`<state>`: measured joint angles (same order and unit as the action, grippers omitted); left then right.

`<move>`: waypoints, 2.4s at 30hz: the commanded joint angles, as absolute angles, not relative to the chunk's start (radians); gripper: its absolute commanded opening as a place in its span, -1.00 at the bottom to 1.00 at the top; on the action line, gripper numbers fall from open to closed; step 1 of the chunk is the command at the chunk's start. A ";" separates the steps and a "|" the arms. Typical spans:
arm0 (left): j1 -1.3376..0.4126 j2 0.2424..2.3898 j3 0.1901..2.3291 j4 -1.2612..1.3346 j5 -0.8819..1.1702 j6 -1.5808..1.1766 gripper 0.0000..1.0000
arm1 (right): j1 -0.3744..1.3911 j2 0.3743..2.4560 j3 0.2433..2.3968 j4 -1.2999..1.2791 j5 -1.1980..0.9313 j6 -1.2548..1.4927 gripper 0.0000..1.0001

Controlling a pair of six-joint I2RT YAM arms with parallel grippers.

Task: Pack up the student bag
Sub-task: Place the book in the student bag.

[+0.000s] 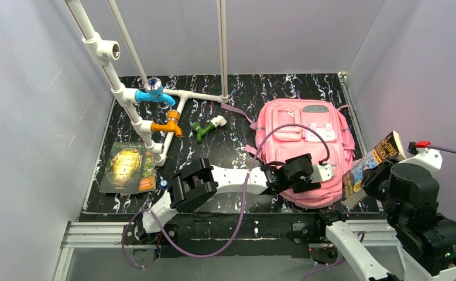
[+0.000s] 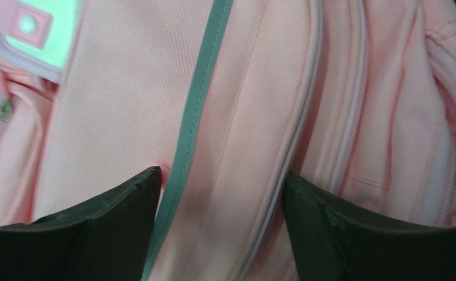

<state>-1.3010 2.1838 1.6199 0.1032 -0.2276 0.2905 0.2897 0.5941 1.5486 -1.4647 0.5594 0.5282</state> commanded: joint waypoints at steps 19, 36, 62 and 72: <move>-1.039 2.026 2.164 -0.373 0.034 -0.333 -1.00 | 0.373 0.446 1.172 -1.407 0.477 0.908 -0.97; -1.022 2.015 2.161 -0.365 0.300 -0.447 -1.00 | 0.931 0.064 0.576 -0.706 0.945 1.450 -0.97; -1.001 2.012 2.271 -0.512 0.359 -0.419 -1.00 | 0.154 0.830 0.211 0.610 0.169 1.301 -0.97; -0.987 2.039 2.284 -0.515 0.359 -0.421 -1.00 | 0.091 1.013 0.283 0.604 -0.045 1.249 0.02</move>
